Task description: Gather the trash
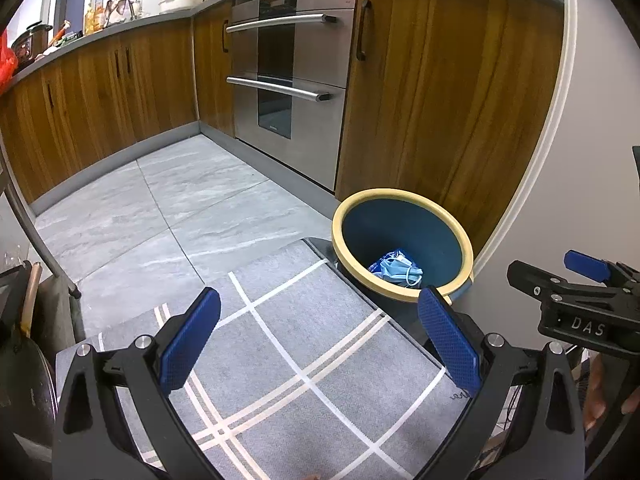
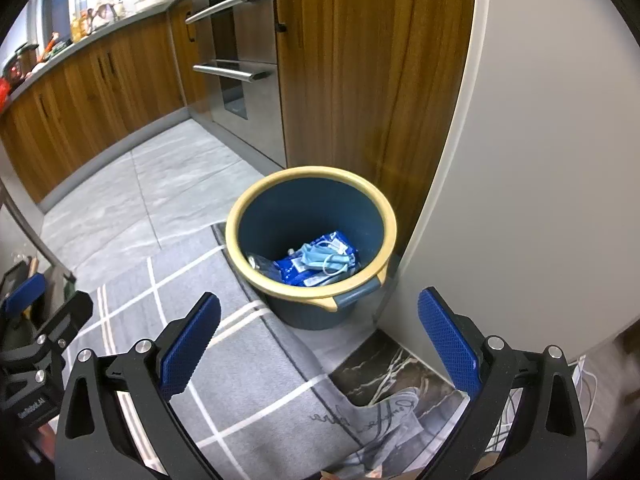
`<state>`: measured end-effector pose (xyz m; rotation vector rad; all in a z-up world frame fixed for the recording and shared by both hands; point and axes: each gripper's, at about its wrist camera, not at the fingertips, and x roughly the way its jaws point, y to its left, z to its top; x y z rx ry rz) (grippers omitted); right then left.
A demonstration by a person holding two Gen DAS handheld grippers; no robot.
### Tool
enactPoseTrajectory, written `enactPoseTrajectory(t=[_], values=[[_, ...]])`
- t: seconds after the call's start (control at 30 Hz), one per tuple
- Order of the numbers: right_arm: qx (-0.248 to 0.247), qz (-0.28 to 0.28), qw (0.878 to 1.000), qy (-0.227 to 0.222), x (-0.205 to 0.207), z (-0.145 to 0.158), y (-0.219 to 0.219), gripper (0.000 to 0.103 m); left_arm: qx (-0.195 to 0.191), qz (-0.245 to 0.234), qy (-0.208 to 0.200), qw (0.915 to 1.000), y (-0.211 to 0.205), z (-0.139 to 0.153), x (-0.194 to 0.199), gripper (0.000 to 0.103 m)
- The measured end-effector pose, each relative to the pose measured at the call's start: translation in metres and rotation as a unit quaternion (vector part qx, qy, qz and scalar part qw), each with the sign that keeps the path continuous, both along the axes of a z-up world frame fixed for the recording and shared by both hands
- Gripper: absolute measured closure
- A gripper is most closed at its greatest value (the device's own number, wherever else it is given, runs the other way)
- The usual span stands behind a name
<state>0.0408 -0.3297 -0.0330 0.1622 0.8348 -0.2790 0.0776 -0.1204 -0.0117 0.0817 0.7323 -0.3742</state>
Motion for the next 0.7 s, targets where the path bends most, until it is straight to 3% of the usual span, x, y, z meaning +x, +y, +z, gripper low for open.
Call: enactPoseTrajectory(t=[0.7], values=[[0.0,0.001,1.0,0.001,0.0004,0.0003,-0.0002,0.005,0.002,-0.007,0.001,1.0,-0.0045,0.0002,-0.0016,0.006]])
